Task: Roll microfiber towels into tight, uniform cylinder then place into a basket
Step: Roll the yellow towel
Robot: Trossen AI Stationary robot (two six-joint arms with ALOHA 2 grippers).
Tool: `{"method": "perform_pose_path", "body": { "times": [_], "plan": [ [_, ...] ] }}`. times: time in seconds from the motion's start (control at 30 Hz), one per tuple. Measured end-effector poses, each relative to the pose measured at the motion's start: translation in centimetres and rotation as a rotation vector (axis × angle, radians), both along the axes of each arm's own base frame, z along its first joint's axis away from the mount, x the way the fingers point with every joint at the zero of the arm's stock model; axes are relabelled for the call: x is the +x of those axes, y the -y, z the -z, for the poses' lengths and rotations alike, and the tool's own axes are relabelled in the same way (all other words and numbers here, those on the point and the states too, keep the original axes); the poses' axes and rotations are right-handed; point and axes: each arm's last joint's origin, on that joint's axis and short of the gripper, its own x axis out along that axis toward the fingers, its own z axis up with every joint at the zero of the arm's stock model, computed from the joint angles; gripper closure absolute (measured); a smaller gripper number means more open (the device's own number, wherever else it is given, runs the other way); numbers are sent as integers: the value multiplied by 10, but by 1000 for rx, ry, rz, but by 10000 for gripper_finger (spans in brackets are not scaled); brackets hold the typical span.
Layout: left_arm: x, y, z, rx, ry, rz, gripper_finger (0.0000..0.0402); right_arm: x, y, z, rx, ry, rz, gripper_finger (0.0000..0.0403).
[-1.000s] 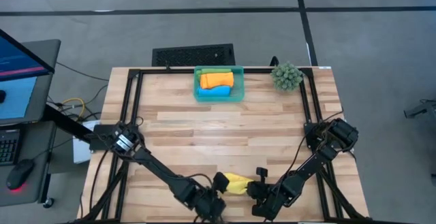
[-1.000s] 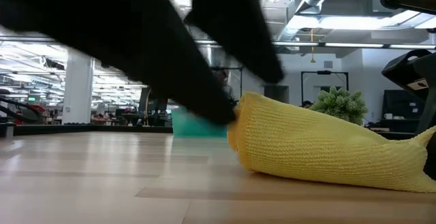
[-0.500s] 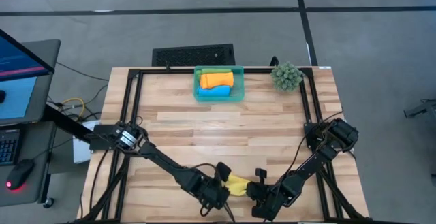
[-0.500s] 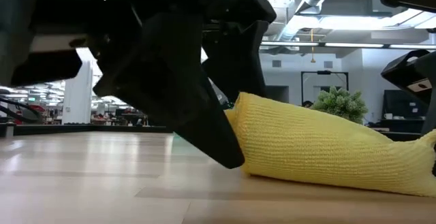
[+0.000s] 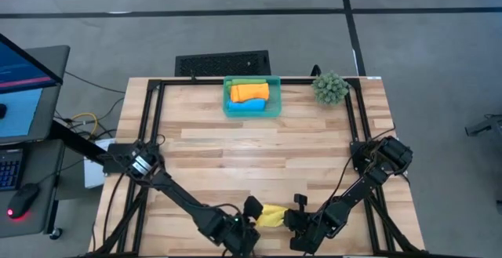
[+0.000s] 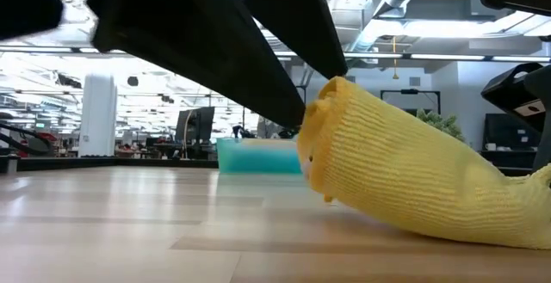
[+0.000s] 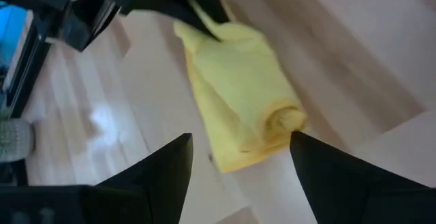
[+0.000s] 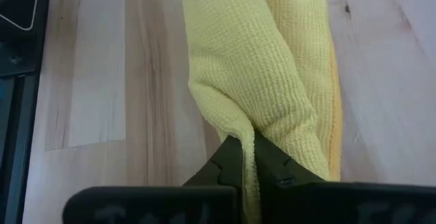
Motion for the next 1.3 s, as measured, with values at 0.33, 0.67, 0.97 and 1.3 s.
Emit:
{"method": "perform_pose_path", "body": {
  "times": [0.33, 0.67, 0.97, 1.3],
  "plan": [
    [-9, 18, 5, -31, 37, 51, 161, 0, 0, 0, 5, -2, -2, 378],
    [7, -5, 22, -157, -8, 92, 161, 1, -1, 0, 16, -2, -4, 381],
    [11, -20, 30, -188, -53, 56, 161, 1, -1, 0, 29, -2, -8, 379],
    [8, -22, 34, -184, -84, 51, 162, 3, 0, -1, 34, -6, -5, 374]
  ]
}}
